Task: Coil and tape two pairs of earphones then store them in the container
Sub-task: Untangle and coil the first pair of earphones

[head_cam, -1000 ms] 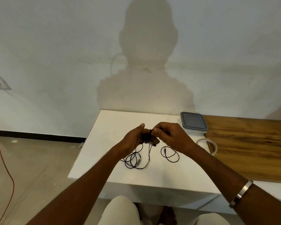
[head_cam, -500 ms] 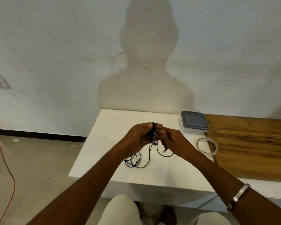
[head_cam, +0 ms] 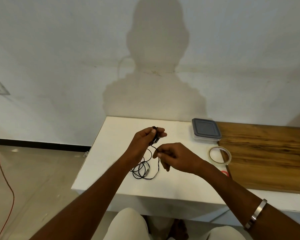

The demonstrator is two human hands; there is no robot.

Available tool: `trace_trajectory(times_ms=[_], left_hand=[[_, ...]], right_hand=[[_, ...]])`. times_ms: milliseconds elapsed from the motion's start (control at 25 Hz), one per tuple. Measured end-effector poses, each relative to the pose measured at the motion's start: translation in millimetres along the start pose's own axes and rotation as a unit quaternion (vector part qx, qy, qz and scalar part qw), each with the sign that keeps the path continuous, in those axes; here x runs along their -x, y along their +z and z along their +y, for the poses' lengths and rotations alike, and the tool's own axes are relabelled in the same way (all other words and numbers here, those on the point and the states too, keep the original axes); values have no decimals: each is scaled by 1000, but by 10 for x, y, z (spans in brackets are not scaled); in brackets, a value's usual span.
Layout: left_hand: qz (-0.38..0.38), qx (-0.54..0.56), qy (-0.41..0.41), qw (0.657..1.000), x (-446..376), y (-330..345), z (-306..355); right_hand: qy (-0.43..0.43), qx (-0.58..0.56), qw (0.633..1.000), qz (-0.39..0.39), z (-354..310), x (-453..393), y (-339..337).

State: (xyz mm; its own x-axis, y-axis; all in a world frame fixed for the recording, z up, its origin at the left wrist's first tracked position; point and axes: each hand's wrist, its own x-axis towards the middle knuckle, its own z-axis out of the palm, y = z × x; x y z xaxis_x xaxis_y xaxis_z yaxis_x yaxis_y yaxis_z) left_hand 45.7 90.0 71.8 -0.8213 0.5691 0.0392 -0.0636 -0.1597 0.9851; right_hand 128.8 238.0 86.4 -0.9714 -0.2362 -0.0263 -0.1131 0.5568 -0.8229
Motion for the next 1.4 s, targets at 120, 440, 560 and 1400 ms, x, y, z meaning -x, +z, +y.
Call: trace_trajectory(times_ms=[120,440,560,1400], left_hand=[[-41,-100,-6,994,66,-21,3],[-142,-85,-56,985,175,-3,13],[-161,48,-31,985,139,85,115],[-119,-163,-28,979,147,-58,32]], right_hand=[[-10,-27,998,50,-48,-2,-95],[22,34,981,187,90,-93,-324],[17,51,981,187,165,-85,-278],[-5,25,981,192,18,-54,-308]])
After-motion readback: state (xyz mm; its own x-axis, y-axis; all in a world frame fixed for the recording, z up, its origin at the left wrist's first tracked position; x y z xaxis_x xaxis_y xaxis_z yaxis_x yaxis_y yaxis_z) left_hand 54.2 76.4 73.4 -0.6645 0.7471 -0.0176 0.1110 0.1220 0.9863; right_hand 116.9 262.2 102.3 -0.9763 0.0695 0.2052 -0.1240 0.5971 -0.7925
